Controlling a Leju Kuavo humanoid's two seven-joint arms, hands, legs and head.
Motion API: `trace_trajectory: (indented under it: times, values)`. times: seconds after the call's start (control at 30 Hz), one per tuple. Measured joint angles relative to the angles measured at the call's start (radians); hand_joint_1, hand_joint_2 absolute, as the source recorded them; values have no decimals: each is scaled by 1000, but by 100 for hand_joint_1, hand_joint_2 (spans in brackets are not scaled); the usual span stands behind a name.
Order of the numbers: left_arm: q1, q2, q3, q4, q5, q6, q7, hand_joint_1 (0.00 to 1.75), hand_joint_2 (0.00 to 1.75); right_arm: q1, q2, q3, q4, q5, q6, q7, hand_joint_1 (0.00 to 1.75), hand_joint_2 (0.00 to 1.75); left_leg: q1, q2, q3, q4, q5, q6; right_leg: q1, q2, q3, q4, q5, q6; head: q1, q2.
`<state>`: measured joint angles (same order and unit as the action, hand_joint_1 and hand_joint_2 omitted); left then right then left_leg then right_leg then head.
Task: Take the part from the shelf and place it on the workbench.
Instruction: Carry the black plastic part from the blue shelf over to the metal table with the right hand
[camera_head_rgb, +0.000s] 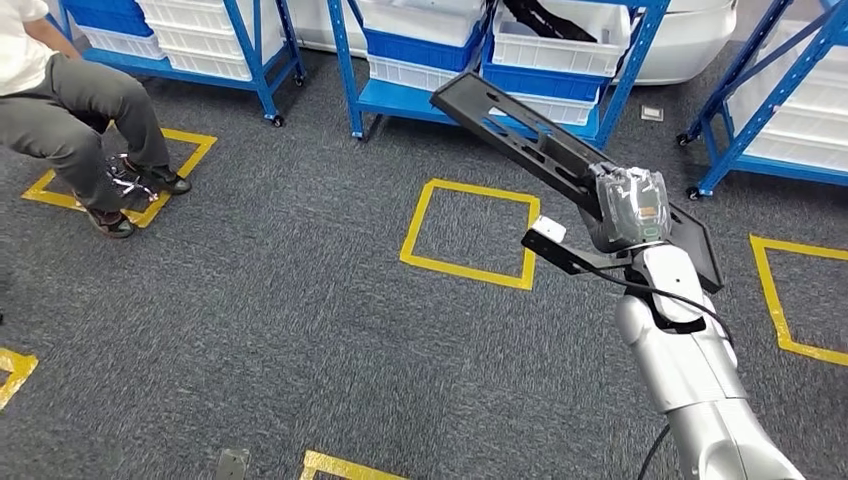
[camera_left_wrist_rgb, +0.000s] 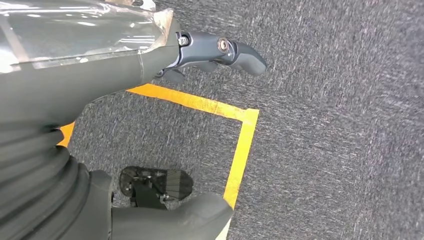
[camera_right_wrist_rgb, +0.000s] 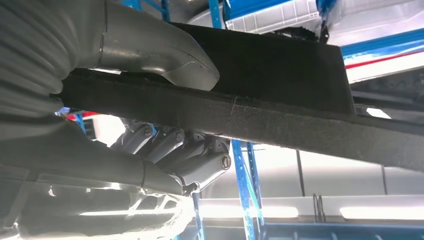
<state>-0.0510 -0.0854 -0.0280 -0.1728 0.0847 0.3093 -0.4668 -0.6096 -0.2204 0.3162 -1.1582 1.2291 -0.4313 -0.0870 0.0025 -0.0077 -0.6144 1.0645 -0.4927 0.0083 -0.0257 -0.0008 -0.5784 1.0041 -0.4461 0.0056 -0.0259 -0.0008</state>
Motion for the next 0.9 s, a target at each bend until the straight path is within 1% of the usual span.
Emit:
trace_trajectory:
  times: [0.07, 0.1, 0.13, 0.17, 0.2, 0.23, 0.27, 0.3, 0.33, 0.37, 0.4, 0.43, 0.47, 0.5, 0.53, 0.57, 0.6, 0.63, 0.67, 0.7, 0.73, 0.77, 0.8, 0.83, 0.87, 0.9]
  values:
    - [0, 0, 0, 0, 1, 1, 1, 0, 175, 0, 0, 1, -3, 6, 0, 0, 175, 175, 4, 2, -57, 130, -72, -10, 2, -11, -7, 0, 4, -11, -2, 0]
    - [1, -1, 0, 0, 2, 1, 1, 0, 175, 2, 0, 1, -3, 9, 0, 0, 175, 175, 6, 2, -85, 191, -97, -13, 4, -16, -10, 0, 6, -13, -2, 0]
    - [2, -2, 0, 0, 1, -1, 2, 0, 175, 4, 0, 2, -3, 13, 1, 0, 175, 175, 7, 3, -100, 226, -106, -14, 6, -22, -14, 0, 8, -16, -2, 0]
    - [2, -2, 0, 0, 0, -2, 4, 0, 175, 7, 0, 3, -4, 17, 1, 2, 175, 175, 8, 4, -94, 222, -96, -13, 7, -28, -17, 0, 10, -17, -2, 0]
    - [2, -2, 0, 0, -4, -6, 7, 0, 175, 11, 0, 4, -6, 23, 2, 6, 175, 175, 8, 8, -67, 178, -71, -10, 9, -35, -18, 0, 12, -17, -2, 0]
    - [2, 0, 0, 0, -8, -10, 10, 0, 175, 14, 0, 5, -9, 30, 3, 10, 175, 175, 6, 19, -24, 107, -39, -3, 10, -42, -18, 0, 13, -17, -2, 0]
    - [0, 1, 0, 0, -12, -13, 15, 0, 175, 17, 0, 6, -14, 35, 4, 14, 175, 175, 3, 33, 19, 33, -14, 4, 15, -48, -18, 2, 14, -15, -2, 0]
    - [-1, 3, 0, 0, -16, -16, 18, 0, 175, 20, -2, 6, -18, 39, 5, 17, 175, 175, 0, 46, 49, -22, 2, 10, 19, -55, -19, 3, 15, -12, -2, 0]
    - [-2, 5, 0, 0, -18, -19, 22, 0, 175, 23, -3, 6, -21, 41, 6, 19, 175, 175, -4, 54, 63, -52, 9, 16, 22, -62, -21, 3, 17, -9, -1, 0]
    - [-2, 6, 0, 0, -21, -20, 25, 0, 175, 26, -5, 6, -24, 43, 7, 20, 175, 175, -7, 52, 63, -61, 11, 20, 25, -71, -22, 3, 20, -5, 0, 0]
    - [-1, 7, -1, 0, -22, -23, 31, 0, 175, 29, -6, 7, -26, 45, 7, 21, 175, 175, -8, 44, 60, -64, 16, 26, 26, -79, -22, 1, 22, 0, 1, 0]
    - [1, 7, -1, 0, -24, -28, 41, 0, 175, 31, -6, 8, -29, 46, 8, 22, 175, 175, -6, 37, 59, -70, 23, 31, 25, -79, -26, 4, 20, 4, 1, 0]
    - [1, 8, -1, 0, -27, -36, 57, 0, 175, 33, -6, 10, -31, 47, 9, 23, 175, 175, -4, 31, 59, -76, 31, 37, 25, -69, -34, 15, 12, 7, 1, 0]
    - [0, 8, -2, 1, -31, -49, 81, 0, 175, 33, -7, 11, -32, 48, 11, 22, 175, 175, -1, 25, 58, -82, 39, 42, 24, -53, -48, 43, -5, 8, 2, 0]
    - [-1, 9, -3, 1, -37, -68, 113, 0, 175, 32, -7, 12, -32, 49, 14, 21, 175, 175, 0, 18, 55, -85, 44, 46, 20, -33, -71, 91, -31, 6, 3, 0]
    - [-2, 10, -6, 1, -44, -89, 153, 0, 175, 32, -7, 13, -32, 50, 17, 19, 175, 175, 0, 10, 51, -86, 48, 49, 18, -18, -99, 156, -61, 4, 4, 0]
    - [-2, 10, -10, 1, -52, -113, 198, 0, 175, 32, -6, 16, -30, 51, 20, 17, 175, 175, 0, 2, 47, -85, 50, 50, 16, -10, -128, 224, -88, 3, 4, 0]
    - [-1, 11, -14, 1, -59, -135, 240, 0, 175, 32, -4, 19, -29, 52, 22, 16, 175, 175, 0, -8, 44, -85, 52, 50, 15, -7, -148, 275, -105, 6, 5, 0]
    - [0, 11, -20, 1, -65, -156, 280, 0, 175, 31, 0, 24, -27, 52, 25, 16, 175, 175, 1, -18, 41, -84, 54, 48, 13, -5, -151, 292, -107, 13, 5, 0]
    - [0, 11, -26, 1, -70, -173, 314, 0, 175, 31, 4, 30, -27, 53, 28, 15, 175, 175, 2, -28, 40, -82, 55, 46, 9, -4, -132, 264, -92, 23, 5, 0]
    - [0, 11, -31, 2, -73, -187, 339, 0, 175, 30, 9, 36, -26, 54, 30, 15, 175, 175, 4, -39, 40, -80, 55, 43, 4, 0, -97, 203, -67, 35, 5, 0]
    - [0, 13, -35, 2, -76, -198, 360, 0, 175, 29, 14, 42, -26, 55, 31, 15, 175, 175, 5, -49, 37, -75, 53, 39, -3, 17, -57, 130, -46, 44, 5, 0]
    - [-1, 15, -38, 2, -78, -205, 372, 0, 175, 27, 18, 48, -26, 56, 31, 15, 175, 175, 4, -59, 32, -67, 51, 33, -8, 33, -23, 69, -31, 49, 6, 0]
    - [-1, 17, -40, 2, -80, -210, 378, 0, 175, 25, 21, 52, -27, 57, 31, 16, 175, 175, 3, -67, 24, -61, 50, 26, -10, 46, -6, 35, -25, 48, 5, 0]
    - [0, 19, -44, 2, -82, -214, 382, 0, 175, 25, 25, 57, -27, 59, 31, 17, 175, 175, 3, -75, 16, -56, 51, 19, -10, 54, -1, 23, -27, 43, 4, 0]
    - [1, 21, -48, 2, -85, -216, 383, 0, 175, 27, 28, 62, -29, 60, 31, 20, 175, 175, 4, -82, 10, -54, 54, 13, -7, 47, -3, 24, -25, 38, 3, 0]
